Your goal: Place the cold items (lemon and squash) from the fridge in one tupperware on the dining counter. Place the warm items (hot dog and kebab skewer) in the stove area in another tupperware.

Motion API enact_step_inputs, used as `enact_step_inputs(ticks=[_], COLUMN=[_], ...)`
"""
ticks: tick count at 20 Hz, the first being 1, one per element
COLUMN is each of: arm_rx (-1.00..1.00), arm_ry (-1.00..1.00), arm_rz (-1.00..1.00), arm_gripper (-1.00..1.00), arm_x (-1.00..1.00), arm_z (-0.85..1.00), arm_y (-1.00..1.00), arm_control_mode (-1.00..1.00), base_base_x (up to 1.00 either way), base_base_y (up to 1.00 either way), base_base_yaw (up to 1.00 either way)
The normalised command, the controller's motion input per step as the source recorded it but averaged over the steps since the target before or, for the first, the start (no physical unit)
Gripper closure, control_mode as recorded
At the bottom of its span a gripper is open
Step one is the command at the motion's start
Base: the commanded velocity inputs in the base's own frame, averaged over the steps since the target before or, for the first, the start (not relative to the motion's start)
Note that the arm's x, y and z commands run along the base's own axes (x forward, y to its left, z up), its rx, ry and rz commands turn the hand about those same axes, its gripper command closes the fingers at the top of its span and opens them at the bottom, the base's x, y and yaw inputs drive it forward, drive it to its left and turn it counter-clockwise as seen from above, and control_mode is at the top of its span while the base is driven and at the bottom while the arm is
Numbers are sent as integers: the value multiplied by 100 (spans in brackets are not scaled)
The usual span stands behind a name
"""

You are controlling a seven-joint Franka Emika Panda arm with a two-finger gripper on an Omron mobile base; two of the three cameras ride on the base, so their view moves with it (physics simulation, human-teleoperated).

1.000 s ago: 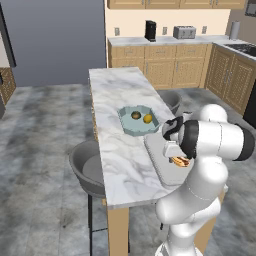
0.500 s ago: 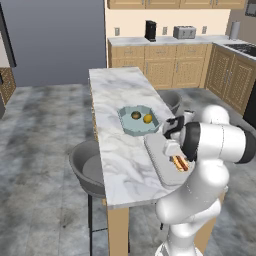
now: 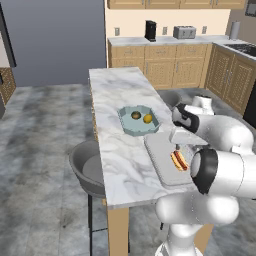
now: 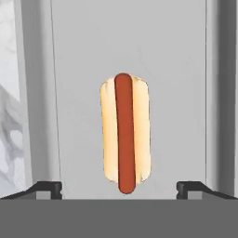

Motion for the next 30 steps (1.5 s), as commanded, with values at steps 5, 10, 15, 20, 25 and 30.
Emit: enact_step_inputs(ticks=[5,10,15,20,25,30], arm_rx=[-4,-19,-24,-17,-9,0], arm_ry=[-5,-1,-5,-17,-14,0], arm_rz=[-3,4,30,30,16,0], arm_gripper=[-100,-100,-100,-100,-100,-100], arm_x=[-63,-77,-80,-83,-53,0], arm_z=[93,75,51,35,7,0], arm_y=[8,27,31,31,21,0], arm_control_mode=[-100,-100,-100,-100,100,100], base_base_x=[0,0,0,0,-40,-80], base_base_y=[0,0,0,0,16,63], base_base_yaw=[0,0,0,0,13,51])
